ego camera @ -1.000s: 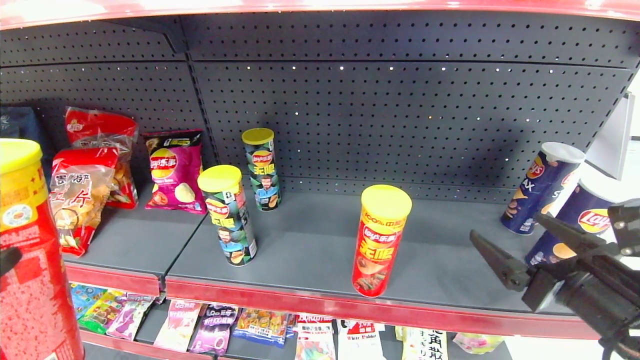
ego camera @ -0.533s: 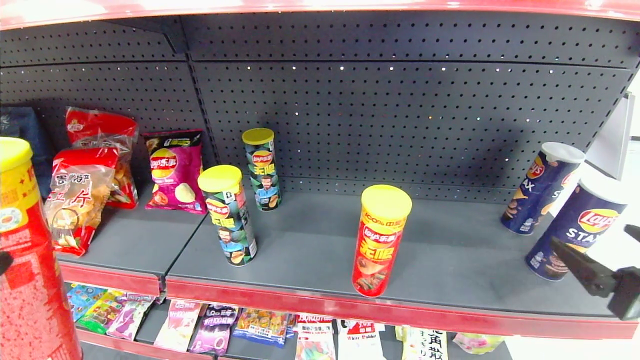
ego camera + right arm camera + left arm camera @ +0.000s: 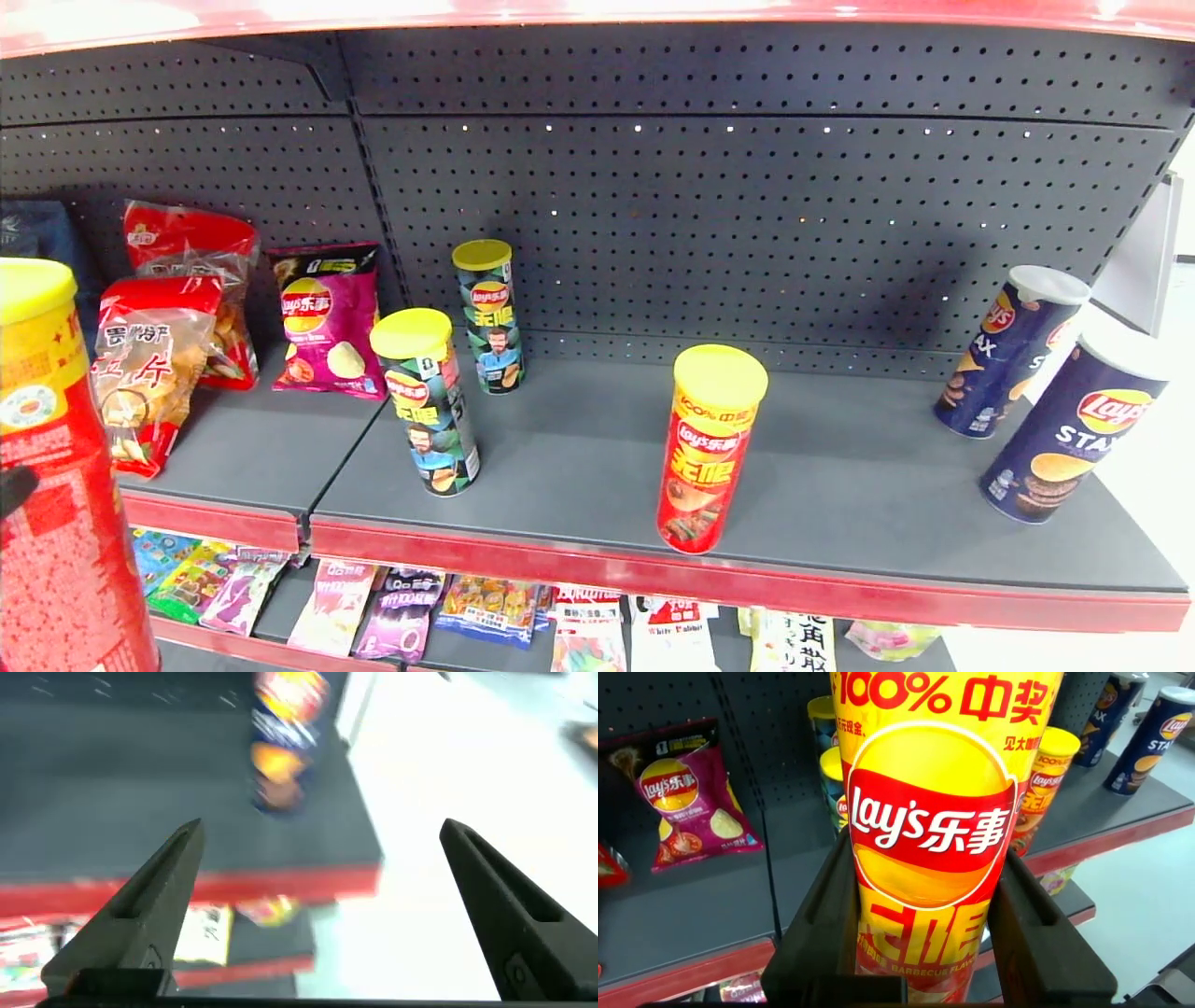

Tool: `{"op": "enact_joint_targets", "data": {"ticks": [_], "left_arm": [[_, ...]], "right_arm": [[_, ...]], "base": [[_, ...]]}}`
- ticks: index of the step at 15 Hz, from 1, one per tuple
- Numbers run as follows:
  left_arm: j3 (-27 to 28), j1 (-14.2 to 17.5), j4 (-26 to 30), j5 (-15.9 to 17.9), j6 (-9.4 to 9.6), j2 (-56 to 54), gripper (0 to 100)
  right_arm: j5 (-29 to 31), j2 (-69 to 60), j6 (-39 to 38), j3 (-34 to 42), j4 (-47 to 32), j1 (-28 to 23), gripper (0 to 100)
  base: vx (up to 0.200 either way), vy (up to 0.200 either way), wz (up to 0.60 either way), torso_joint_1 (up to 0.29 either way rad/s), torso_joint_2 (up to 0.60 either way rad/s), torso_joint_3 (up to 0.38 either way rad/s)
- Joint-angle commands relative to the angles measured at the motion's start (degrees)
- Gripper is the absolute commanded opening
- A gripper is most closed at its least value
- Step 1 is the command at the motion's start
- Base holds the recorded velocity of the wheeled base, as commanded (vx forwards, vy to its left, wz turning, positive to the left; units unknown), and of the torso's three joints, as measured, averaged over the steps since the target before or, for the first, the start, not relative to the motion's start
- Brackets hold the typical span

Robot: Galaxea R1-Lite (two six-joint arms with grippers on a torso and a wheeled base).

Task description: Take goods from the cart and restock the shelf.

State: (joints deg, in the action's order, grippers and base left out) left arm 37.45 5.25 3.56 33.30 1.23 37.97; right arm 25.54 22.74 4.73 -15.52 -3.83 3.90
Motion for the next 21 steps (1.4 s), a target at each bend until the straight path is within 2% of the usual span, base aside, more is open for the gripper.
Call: {"op": "enact_joint_targets", "data": {"ticks": [1, 5, 6, 7, 9, 11, 12, 13, 15, 19, 20, 21], "left_arm": [[-0.80, 0.02, 0.04, 0.09, 0.00, 0.43, 0], [-1.85, 0.02, 0.04, 0.18, -0.44, 0.87, 0], [-1.77, 0.02, 0.04, 1.24, -0.44, 0.87, 0], [-1.68, 0.02, 0.04, 2.91, -0.35, 0.79, 0], [-1.68, 0.02, -0.04, 2.99, -0.26, 0.87, 0], [-1.41, 0.02, -0.13, 2.99, 0.00, 0.96, 0], [-1.24, 0.02, -0.13, 2.99, 0.00, 0.87, 0], [-1.15, 0.02, -0.13, 2.99, 0.00, 0.87, 0], [-1.15, 0.02, -0.13, 2.99, 0.00, 0.61, 0], [-0.97, 0.02, -1.89, 2.99, -0.09, 1.05, 0], [-0.97, 0.02, -2.15, 2.99, -0.09, 1.14, 0], [-0.97, -0.07, -2.24, 2.99, 0.00, 1.05, 0]], "right_arm": [[-0.14, -10.34, -0.07, 1.10, -3.29, -4.78, 100], [-2.42, -17.55, 0.10, 6.99, -3.29, -3.81, 100], [-8.58, -20.98, 0.72, 9.10, -3.20, -2.85, 100], [-17.28, -22.56, 3.09, 10.42, -3.03, -3.64, 100], [-22.20, -22.74, 3.53, 10.77, -2.76, -3.64, 100], [-22.46, -22.74, 2.21, 12.18, -0.48, -3.64, 100], [-23.78, -22.74, -2.62, 14.73, 5.85, -3.64, 100], [-25.45, -22.74, -2.62, 15.08, 6.55, -3.73, 100], [-24.84, -22.74, 1.69, 15.43, 7.17, -3.64, 100], [-25.72, -22.74, 1.51, 15.43, 7.43, -3.64, 100], [-24.48, -22.74, 0.81, 15.52, 7.52, -3.64, 100], [-18.24, -22.74, -2.97, 15.52, 7.61, -3.64, 100]], "base": [[0.000, 0.000, 0.00, 0.000, 0.00, 0.000], [0.000, 0.000, 0.00, 0.000, 0.00, 0.000], [0.000, 0.000, 0.00, 0.000, 0.00, 0.000], [0.000, 0.000, 0.00, 0.000, 0.00, 0.000], [0.000, 0.000, 0.00, 0.000, 0.00, 0.000], [0.000, 0.000, 0.00, 0.000, 0.00, 0.000], [0.000, 0.000, 0.00, 0.000, 0.00, 0.000], [0.000, 0.000, 0.00, 0.000, 0.00, 0.000], [0.000, 0.000, 0.00, 0.000, 0.00, 0.000], [0.000, 0.000, 0.00, 0.000, 0.00, 0.000], [0.000, 0.000, 0.00, 0.000, 0.00, 0.000], [0.000, 0.000, 0.00, 0.000, 0.00, 0.000]]}}
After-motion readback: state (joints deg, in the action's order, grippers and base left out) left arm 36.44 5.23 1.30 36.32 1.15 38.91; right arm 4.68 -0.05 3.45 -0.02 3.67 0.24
